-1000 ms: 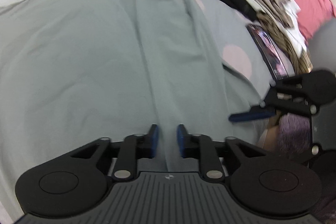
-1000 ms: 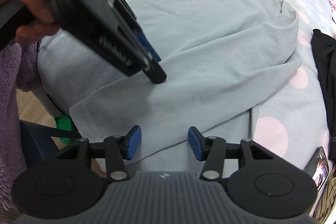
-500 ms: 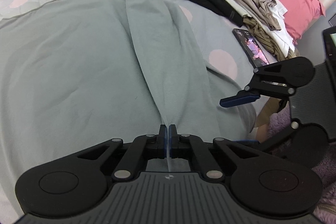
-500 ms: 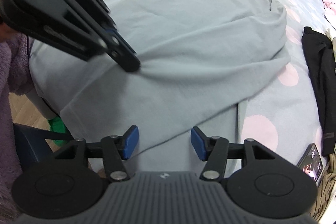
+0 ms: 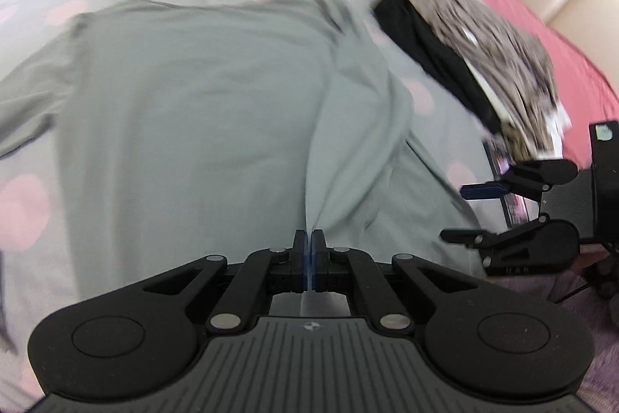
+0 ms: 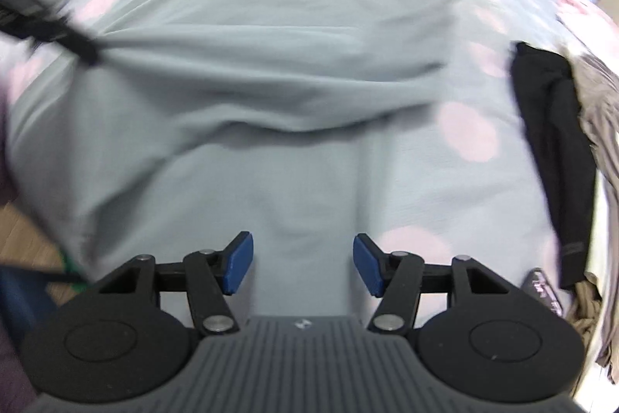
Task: Fold clothes
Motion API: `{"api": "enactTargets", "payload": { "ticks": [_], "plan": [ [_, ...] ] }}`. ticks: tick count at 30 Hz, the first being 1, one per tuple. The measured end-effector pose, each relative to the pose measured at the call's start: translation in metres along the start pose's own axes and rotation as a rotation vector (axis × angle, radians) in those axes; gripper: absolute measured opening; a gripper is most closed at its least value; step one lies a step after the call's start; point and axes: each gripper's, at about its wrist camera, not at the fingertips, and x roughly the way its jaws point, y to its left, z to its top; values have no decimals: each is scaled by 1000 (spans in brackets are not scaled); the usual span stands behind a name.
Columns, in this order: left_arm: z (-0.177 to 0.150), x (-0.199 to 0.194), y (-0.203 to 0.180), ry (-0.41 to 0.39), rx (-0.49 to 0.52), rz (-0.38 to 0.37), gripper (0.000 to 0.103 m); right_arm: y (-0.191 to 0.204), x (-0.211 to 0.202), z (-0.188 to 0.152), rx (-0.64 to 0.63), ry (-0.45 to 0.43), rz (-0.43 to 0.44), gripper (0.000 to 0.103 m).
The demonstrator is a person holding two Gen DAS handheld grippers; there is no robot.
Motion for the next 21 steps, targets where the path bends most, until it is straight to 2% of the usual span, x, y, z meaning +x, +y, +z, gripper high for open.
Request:
{"api": "enactTargets", "payload": {
  "ticks": [3,6,9,14,21],
  "plan": [
    [2,-14,12,-63,-57,-21,0,-27,10,6,82,-57,-27,58],
    [9,-34,28,-174,-123,-55,0,-47,18,14,101,-108,-47,58],
    [20,-60,49,-282,-195,-47,0,-57,22,20,120,-127,-49,58],
    [27,-68,69,-330,-263,-17,0,-58,38,45,123,-153,-30,59],
    [23,-68,95,-327,-334,56,0,-49,69,83,64,-167,-57,57]
  ]
}}
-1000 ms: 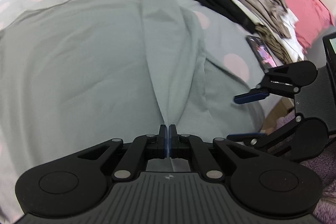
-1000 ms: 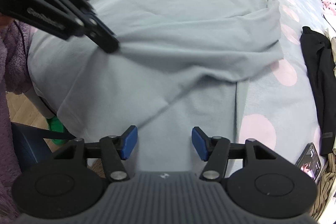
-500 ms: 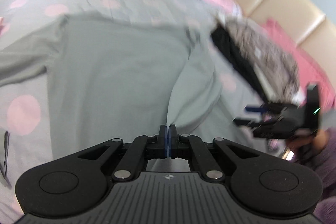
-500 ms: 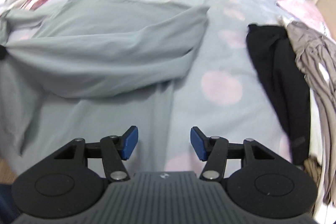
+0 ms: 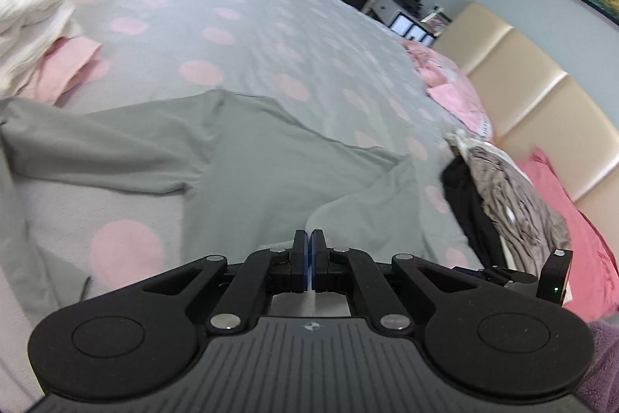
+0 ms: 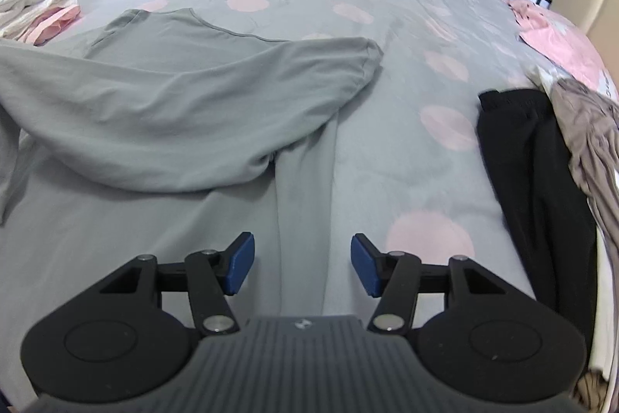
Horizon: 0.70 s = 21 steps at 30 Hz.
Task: Fold clothes
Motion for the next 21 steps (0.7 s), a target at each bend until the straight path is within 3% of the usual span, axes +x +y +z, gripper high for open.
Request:
{"api": "enactTargets", "payload": {
  "ticks": [3,7,13,17,21],
  "plan": [
    [1,-5,14,-16,-15,49,0,6,11,9,-48,-7,-9,46],
    [2,-8,31,-38,-54,94,0,17,24,17,-135,-19,-38,45],
    [3,-6,33,-30,-55,87,0,34,40,26,-264,-64,-100,41],
    [3,-6,30,-32,-56,73,0,35,45,33,-287,-69,-106,20],
    [2,-11,24,-37,-56,28,0,19,34,40,-205,-80,-92,9]
  ]
}}
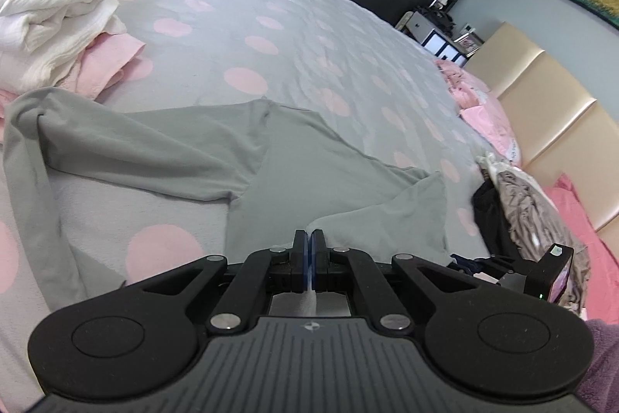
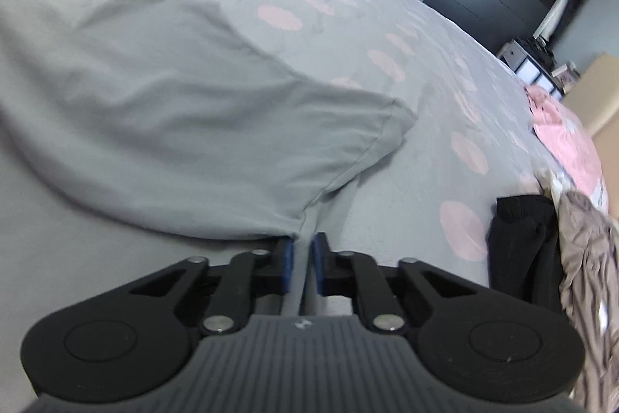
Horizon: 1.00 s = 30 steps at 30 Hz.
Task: Fold clothes
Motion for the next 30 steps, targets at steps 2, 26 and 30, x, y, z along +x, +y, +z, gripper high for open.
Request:
{"api": "enactTargets", "payload": {
  "ticks": [2,26,30],
  "plan": [
    [-2,-2,-7,19,4,-51,0,-16,-8,1,70,-6,-25,8],
    [-130,76,-168,691,292,-615,0,-132,20,-39,743,75,124,6],
    [-150,100,-151,772,270,-481,0,-133,22,-43,755,91,134,10]
  ]
}}
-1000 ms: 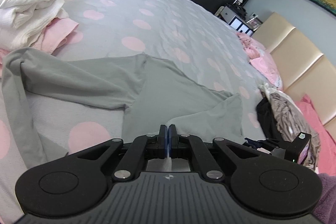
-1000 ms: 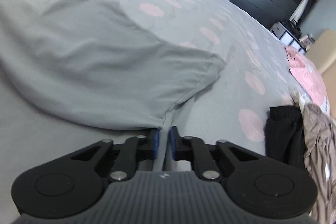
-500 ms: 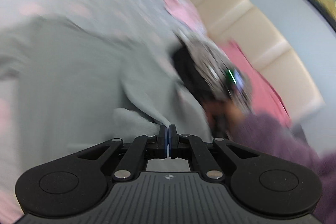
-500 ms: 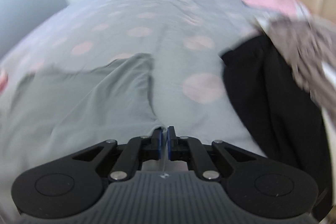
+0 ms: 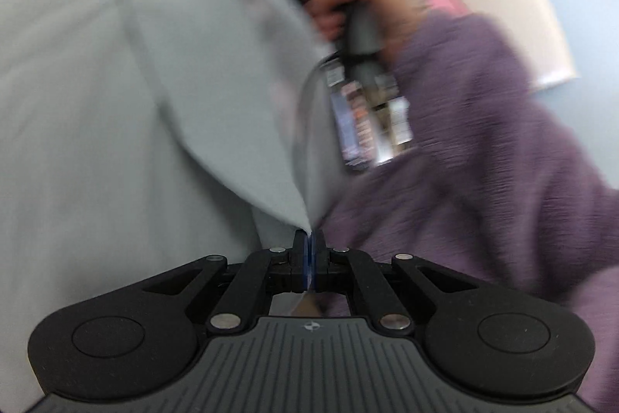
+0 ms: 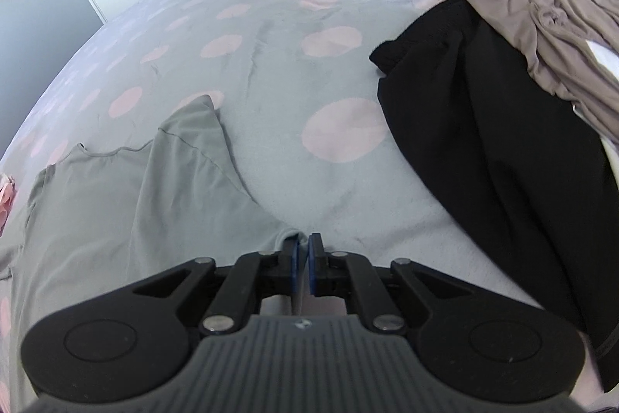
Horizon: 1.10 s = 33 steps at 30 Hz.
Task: Fold clothes
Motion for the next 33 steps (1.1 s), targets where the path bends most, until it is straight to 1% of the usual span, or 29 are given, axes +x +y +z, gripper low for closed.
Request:
{"api": "enactTargets", "payload": {
  "ticks": [1,2,3,5,7,9,10,11,18,21,24,28,30,32,33],
  "plan": [
    [-3,3,7,9,-23,23,0,-1,-1,0,2,4,-4,14],
    [-7,6,13,13,-42,42,0,-2,-3,0,7,5,-9,27],
    [-9,7,18,13,-60,59,0,-3,-6,-1,14,3,-14,34],
    [-12,8,23,9,-86,86,0,-4,-15,-2,14,8,-33,33],
    [-13,7,19,1,-78,84,1,-3,-29,-5,-19,2,-62,33],
    [-16,6,12,-7,-53,79,9,-3,-44,-12,-57,-10,-75,34],
    [-17,6,9,-7,-39,83,18,-3,-52,-17,-71,-13,-80,34],
    [-19,7,5,-5,-26,91,23,-3,-60,-24,-81,-14,-80,34],
    [-17,25,-14,46,53,168,23,1,-113,-91,-135,27,-25,33],
    [-17,32,-28,55,116,201,23,8,-132,-124,-170,74,18,33],
    [-20,36,-38,68,185,230,23,17,-145,-158,-198,143,65,33],
    [-19,41,-43,51,225,258,23,29,-145,-200,-240,284,152,32],
    [-17,46,-43,40,228,256,23,36,-140,-215,-280,340,173,26],
    [-19,40,-41,29,238,253,23,40,-134,-223,-298,358,185,21],
    [-21,37,-42,25,242,254,23,42,-131,-225,-304,362,191,20]
  ]
}}
